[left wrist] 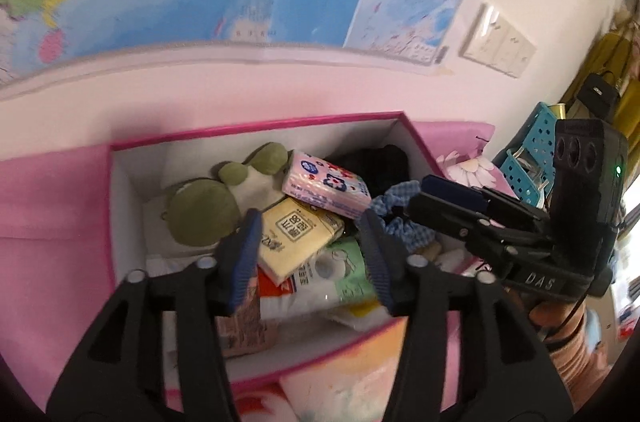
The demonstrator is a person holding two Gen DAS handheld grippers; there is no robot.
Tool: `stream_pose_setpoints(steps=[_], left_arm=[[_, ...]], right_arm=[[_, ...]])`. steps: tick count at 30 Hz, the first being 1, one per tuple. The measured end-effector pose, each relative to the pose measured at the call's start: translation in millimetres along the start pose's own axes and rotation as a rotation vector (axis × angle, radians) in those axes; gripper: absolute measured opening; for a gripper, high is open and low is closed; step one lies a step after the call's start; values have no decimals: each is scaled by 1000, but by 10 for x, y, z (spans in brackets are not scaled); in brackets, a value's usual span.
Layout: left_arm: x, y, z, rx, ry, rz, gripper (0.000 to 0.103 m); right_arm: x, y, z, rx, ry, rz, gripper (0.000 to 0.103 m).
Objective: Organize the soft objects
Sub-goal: 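Withdraw the open right gripper from the pink box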
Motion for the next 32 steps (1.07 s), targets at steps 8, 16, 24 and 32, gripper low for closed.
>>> stream_pose_setpoints(steps=[8, 16, 24, 32], left_arm=[[-446, -536, -1, 56, -5, -165, 102], [-1077, -678, -26, 222, -20, -142, 102], [-1514, -754, -63, 217, -48, -91, 102], [-1758, -817, -191, 209, -49, -93, 102]], right_arm=[[-420, -478, 341, -69, -148, -62, 92], [-982, -683, 597, -142, -214, -82, 102], [-1407, -783, 809, -150, -225, -53, 103], [-1623, -821, 860, -139, -204, -28, 103]])
Point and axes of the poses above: each gripper's, at about its wrist camera, not at the fingertips, and y roughly the way its jaws point, z to its left, x to its top, the point moved 1 cm from there along y, roughly the way its jaws point, and after that the axes turned 7 degrees about x, right-handed, at the moved point
